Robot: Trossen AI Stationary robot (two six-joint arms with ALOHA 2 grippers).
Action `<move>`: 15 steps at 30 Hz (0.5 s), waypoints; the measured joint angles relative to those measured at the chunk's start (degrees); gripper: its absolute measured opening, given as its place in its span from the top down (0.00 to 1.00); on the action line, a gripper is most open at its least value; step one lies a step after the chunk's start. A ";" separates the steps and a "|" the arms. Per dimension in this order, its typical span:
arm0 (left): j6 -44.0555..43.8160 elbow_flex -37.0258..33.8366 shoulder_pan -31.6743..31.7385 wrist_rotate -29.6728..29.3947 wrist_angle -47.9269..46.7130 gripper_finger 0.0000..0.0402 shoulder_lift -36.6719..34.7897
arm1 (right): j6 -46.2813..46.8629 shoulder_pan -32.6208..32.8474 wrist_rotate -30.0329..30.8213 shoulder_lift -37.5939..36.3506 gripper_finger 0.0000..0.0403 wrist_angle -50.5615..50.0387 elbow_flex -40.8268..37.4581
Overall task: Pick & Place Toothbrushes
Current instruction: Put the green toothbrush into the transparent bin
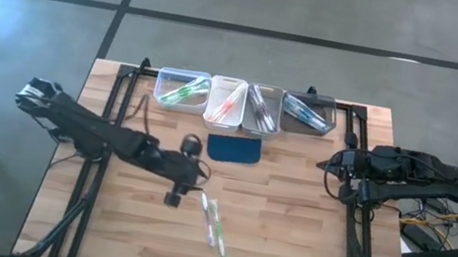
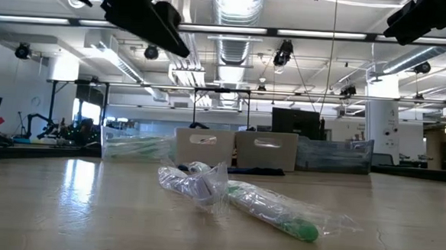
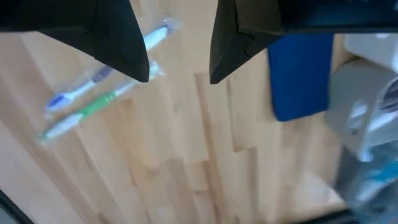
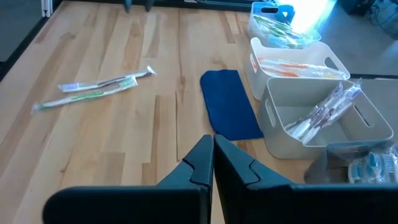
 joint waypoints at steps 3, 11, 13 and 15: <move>0.27 6.49 -1.65 0.04 -5.43 0.57 5.14 | -0.02 0.01 0.02 -0.03 0.98 0.02 0.00; 7.84 16.70 -6.69 0.04 -7.96 0.57 18.75 | -0.02 -0.01 0.02 0.00 0.98 0.02 0.00; 10.56 18.55 -7.91 0.04 -8.02 0.57 21.84 | -0.02 -0.01 0.02 0.00 0.98 0.04 0.00; 13.39 20.63 -8.94 0.02 -8.41 0.57 24.91 | -0.02 -0.01 0.02 0.04 0.98 0.04 0.00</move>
